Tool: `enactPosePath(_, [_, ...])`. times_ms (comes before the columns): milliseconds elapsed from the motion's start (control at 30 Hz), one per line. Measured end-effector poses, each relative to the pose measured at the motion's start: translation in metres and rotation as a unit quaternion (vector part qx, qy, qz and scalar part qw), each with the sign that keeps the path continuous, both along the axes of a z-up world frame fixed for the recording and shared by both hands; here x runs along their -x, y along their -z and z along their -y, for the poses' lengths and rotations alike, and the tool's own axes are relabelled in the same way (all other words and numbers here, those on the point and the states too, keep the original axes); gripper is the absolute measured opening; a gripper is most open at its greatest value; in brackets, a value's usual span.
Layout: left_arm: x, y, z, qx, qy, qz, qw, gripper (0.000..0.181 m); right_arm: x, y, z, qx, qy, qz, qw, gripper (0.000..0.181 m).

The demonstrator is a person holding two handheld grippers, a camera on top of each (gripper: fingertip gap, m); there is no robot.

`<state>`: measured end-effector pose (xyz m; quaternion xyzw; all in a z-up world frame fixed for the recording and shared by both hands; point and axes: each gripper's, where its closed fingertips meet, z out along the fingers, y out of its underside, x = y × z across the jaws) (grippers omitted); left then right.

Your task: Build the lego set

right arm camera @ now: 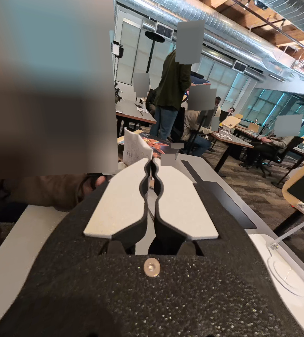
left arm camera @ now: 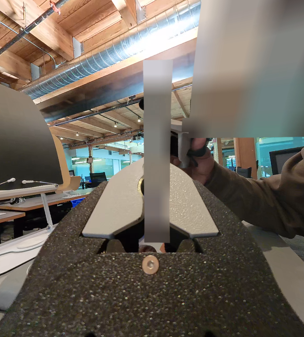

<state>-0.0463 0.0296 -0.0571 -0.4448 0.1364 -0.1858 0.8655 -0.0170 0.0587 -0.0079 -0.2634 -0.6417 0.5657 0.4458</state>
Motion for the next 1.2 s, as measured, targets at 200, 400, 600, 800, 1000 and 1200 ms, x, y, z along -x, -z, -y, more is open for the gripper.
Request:
enactPosePath(200, [-0.001,0.001,0.0,0.004,0.007,-0.004,1.0,0.003,0.008,-0.002,-0.005,-0.004,0.027,-0.005,1.0,0.0])
enactPosePath(400, [0.0,0.006,-0.005,0.025,0.034,0.018,0.999,0.011,0.014,-0.002,-0.007,0.004,0.049,-0.009,0.999,0.0])
enactPosePath(600, [0.003,0.005,-0.006,0.037,0.029,0.017,0.999,0.025,0.016,0.0,-0.013,0.001,0.069,-0.008,0.998,0.0])
enactPosePath(800, [0.024,-0.003,-0.004,0.046,-0.02,0.012,0.999,0.026,0.018,0.014,-0.009,-0.048,0.068,0.01,0.996,0.0])
enactPosePath(1000, [0.021,-0.003,-0.003,0.046,-0.03,-0.007,0.998,0.015,0.019,0.02,-0.007,-0.07,0.064,0.017,0.995,0.0])
enactPosePath(1200, [0.017,-0.008,0.003,0.025,-0.096,-0.078,0.992,0.0,0.019,0.023,-0.005,-0.066,0.062,0.022,0.996,0.0])
